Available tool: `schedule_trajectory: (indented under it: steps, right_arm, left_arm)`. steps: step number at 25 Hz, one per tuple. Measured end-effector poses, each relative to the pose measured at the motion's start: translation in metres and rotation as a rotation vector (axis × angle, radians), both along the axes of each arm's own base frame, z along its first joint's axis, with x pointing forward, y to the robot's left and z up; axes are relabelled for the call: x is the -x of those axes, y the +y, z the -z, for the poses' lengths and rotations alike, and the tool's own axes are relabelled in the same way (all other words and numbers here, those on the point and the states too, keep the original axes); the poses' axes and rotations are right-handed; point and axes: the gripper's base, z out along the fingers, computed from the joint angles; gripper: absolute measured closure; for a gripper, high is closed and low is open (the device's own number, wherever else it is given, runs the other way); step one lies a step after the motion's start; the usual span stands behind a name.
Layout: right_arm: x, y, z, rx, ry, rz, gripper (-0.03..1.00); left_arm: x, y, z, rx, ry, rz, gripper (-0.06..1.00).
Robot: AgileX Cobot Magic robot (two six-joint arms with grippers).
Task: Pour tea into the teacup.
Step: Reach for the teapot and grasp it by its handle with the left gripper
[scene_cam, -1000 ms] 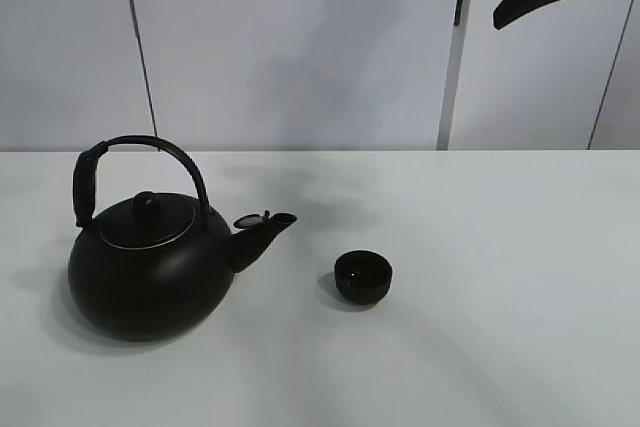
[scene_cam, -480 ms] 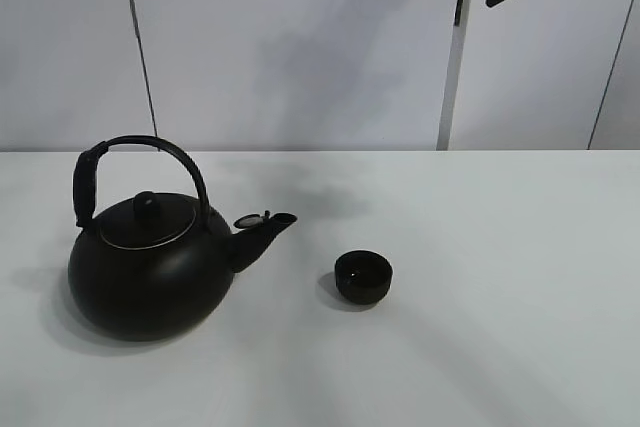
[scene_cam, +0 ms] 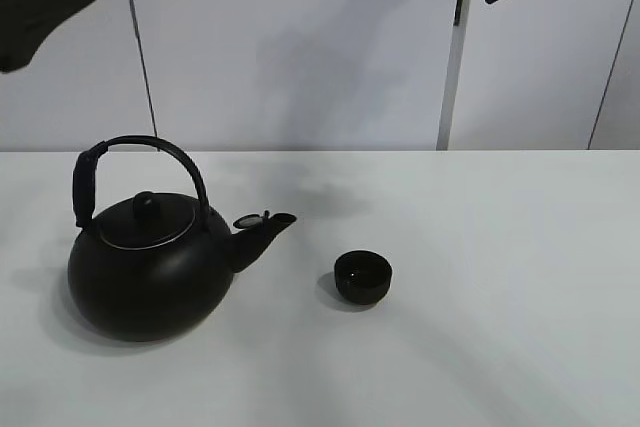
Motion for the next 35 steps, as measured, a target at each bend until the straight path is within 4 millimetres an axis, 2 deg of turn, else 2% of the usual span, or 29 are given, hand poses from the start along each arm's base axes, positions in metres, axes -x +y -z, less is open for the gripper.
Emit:
schedule_trajectory:
  steps: [6,12,20,27,31,35]
  right_arm:
    - [0.000,0.000,0.000,0.000,0.000,0.000,0.33]
    - [0.000,0.000,0.000,-0.001,0.000,0.000,0.33]
    - [0.000,0.000,0.000,-0.001,0.000,0.000,0.33]
    - [0.000,0.000,0.000,-0.001,0.000,0.000,0.33]
    - [0.000,0.000,0.000,-0.001,0.000,0.000,0.33]
    - [0.000,0.000,0.000,-0.001,0.000,0.000,0.33]
  left_arm:
    - [0.022,0.009,0.035,-0.066,0.097,0.018,0.36]
    - [0.032,0.013,0.057,-0.124,0.204,0.026,0.37]
    - [0.024,0.009,0.088,-0.186,0.333,0.032,0.37]
    - [0.012,0.006,0.102,-0.122,0.290,-0.002,0.37]
    - [0.007,0.009,0.116,-0.109,0.350,-0.061,0.37]
    - [0.001,0.008,0.120,-0.104,0.364,-0.074,0.37]
